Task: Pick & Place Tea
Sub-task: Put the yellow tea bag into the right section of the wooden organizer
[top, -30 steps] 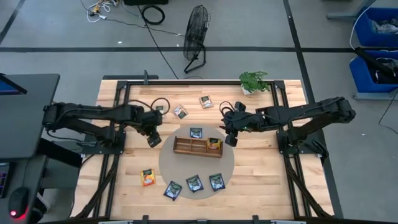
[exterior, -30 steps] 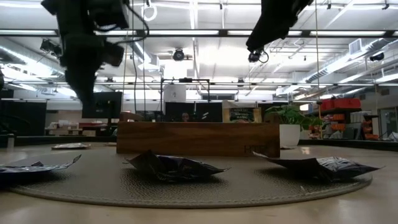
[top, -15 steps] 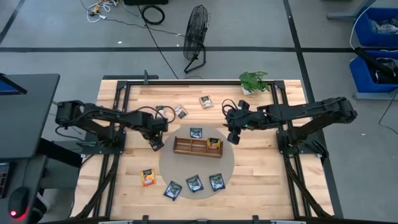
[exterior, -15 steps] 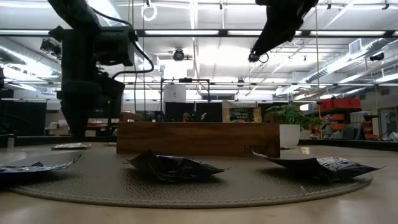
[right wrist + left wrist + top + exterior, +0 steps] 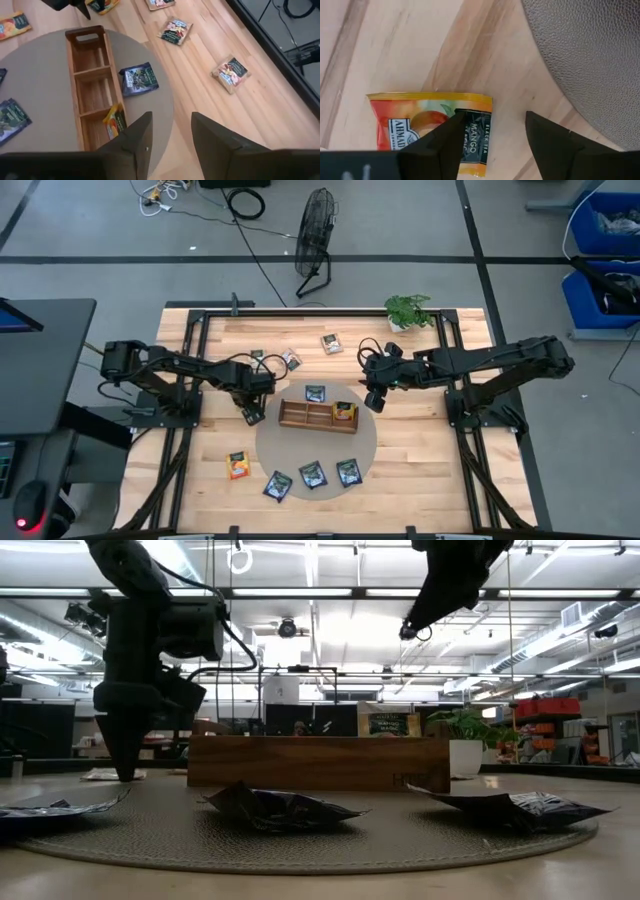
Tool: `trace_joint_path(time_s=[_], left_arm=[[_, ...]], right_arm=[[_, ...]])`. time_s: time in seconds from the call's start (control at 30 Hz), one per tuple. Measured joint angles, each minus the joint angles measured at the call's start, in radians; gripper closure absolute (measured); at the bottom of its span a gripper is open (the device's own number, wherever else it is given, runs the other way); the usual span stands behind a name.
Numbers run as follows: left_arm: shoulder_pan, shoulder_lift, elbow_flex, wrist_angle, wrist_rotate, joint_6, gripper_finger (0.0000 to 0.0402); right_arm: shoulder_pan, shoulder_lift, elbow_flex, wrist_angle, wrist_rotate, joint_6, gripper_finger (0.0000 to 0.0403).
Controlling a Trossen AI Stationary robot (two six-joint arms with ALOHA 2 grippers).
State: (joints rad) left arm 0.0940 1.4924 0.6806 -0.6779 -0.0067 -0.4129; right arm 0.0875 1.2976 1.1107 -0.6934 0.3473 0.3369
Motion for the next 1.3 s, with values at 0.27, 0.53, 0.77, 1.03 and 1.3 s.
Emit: trace_joint_path(time_s=[0.27, 0.53, 0.77, 1.03, 1.3], left_arm=[[0.008, -0.001, -0.002, 0.006, 0.005, 0.065, 0.0280], [0.021, -0.005, -0.004, 0.028, 0.064, 0.087, 0.0396], [0.022, -0.094, -0.007, 0.022, 0.170, 0.013, 0.0399], [0.054, -0.326, -0.007, 0.080, 0.283, -0.261, 0.0400], [0.089, -0.567, -0.005, 0.345, 0.229, -0.563, 0.0401]], right_arm=[[0.000, 0.000, 0.000, 0.004, -0.024, 0.022, 0.0262], [-0.006, 0.000, 0.000, 0.005, -0.025, 0.025, 0.0262], [-0.006, 0.000, 0.000, 0.012, -0.024, 0.048, 0.0262], [-0.005, 0.000, 0.000, 0.092, -0.034, 0.047, 0.0262], [-0.003, 0.000, 0.000, 0.232, -0.078, 0.046, 0.0262]])
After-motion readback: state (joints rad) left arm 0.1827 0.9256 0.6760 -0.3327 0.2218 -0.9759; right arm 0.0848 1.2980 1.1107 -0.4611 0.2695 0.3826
